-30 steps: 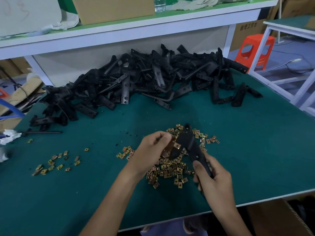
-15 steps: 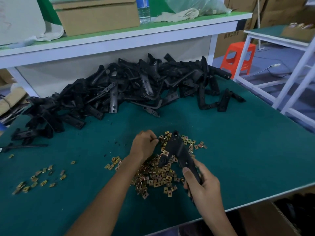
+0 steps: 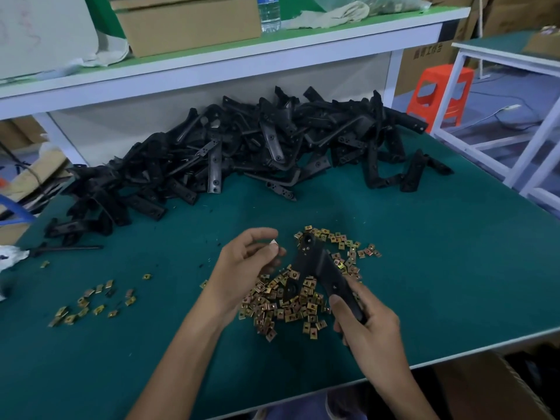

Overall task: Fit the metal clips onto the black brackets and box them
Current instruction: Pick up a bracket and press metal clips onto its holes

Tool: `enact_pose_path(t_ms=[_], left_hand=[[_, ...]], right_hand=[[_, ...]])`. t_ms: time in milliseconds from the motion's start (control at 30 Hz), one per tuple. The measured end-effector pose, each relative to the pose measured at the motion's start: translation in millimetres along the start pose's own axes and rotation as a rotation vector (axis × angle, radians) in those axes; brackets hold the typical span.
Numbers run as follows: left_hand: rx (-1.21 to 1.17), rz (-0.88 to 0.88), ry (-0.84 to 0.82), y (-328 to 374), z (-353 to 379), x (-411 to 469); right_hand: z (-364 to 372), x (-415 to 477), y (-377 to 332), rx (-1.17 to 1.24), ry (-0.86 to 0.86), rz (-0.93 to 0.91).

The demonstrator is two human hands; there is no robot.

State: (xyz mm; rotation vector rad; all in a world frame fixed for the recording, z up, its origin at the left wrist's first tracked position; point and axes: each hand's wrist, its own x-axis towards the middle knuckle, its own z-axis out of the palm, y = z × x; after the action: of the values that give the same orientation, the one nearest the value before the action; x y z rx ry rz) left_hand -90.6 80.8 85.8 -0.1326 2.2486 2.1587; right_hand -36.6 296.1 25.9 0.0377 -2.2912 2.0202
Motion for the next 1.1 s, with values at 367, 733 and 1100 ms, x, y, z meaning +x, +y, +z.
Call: enact_pose_path(t_ms=[367,733,1100], left_hand=[[-0.218,-0.05,-0.023,2,16,-2],[-0.135,-0.063,-0.04,3,13,-6],[0.101,-0.068,-0.238,18,8,-1]], right_hand=[[-2,-1,3,-0.066,-0.036,-0.039],[-2,1,6,-0.13,-0.049,-0.081],[-1,2,9,-0.272,-0.102,-0.066]])
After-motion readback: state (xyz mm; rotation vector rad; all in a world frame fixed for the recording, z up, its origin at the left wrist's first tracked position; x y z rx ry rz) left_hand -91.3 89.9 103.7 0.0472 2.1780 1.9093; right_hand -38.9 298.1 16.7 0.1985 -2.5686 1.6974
